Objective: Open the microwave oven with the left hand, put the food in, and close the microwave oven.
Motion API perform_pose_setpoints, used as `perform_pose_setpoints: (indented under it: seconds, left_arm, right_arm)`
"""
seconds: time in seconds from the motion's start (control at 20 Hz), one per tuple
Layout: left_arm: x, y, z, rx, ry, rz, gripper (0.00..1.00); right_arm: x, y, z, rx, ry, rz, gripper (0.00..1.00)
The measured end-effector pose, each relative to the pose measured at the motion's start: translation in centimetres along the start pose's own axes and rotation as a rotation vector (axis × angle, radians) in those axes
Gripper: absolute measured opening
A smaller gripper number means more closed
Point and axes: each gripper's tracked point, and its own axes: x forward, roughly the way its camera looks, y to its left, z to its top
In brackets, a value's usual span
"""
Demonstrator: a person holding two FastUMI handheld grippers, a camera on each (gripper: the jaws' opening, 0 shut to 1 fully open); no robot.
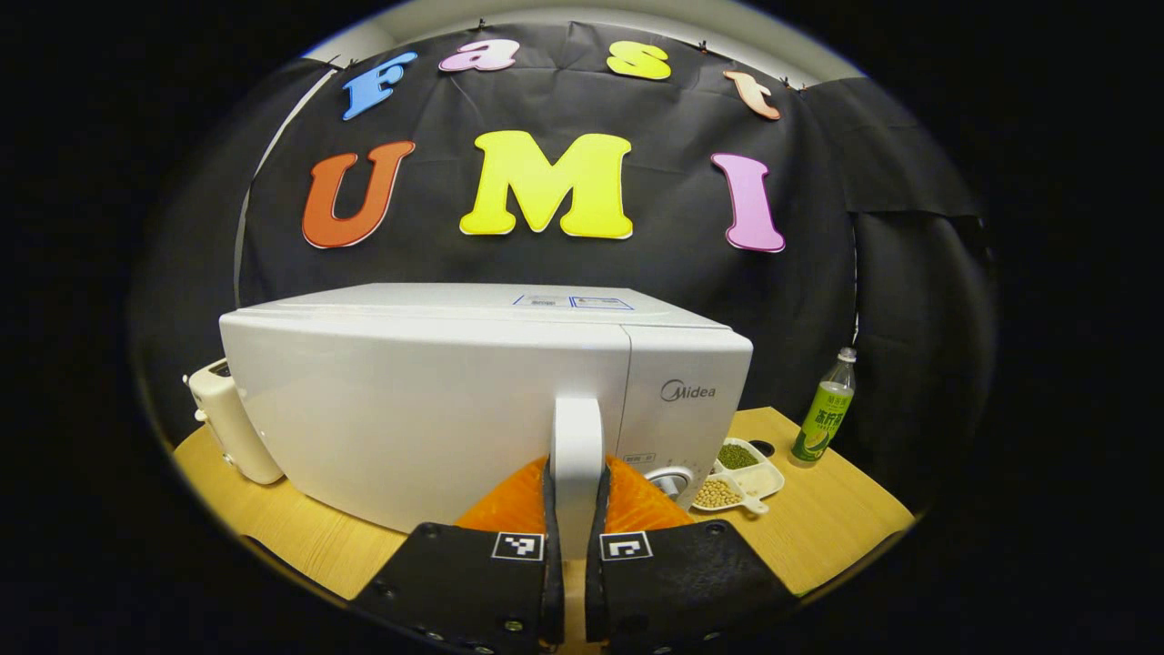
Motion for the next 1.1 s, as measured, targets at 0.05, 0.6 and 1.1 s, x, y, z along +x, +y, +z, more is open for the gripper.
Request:
perform_pose_setpoints:
  seconds: [0.05, 0.6, 1.1]
  left_arm:
    - [-0.5, -0.1, -0.4, -0.008, 0.021, -0.002, 0.08]
    - [-13.3, 3.9, -3.0, 0.060, 0.053, -0.002, 0.18]
    - [-19.7, 10.2, -2.9, 0.046, 0.065, 0.130, 0.98]
  right_arm:
    - [0.0, 0.2, 0.2, -0.002, -0.003, 0.006, 0.93]
    - [2.2, 5.5, 1.0, -0.035, -0.039, 0.169, 0.99]
    - [1.7, 9.8, 2.6, -0.056, -0.076, 0.265, 0.99]
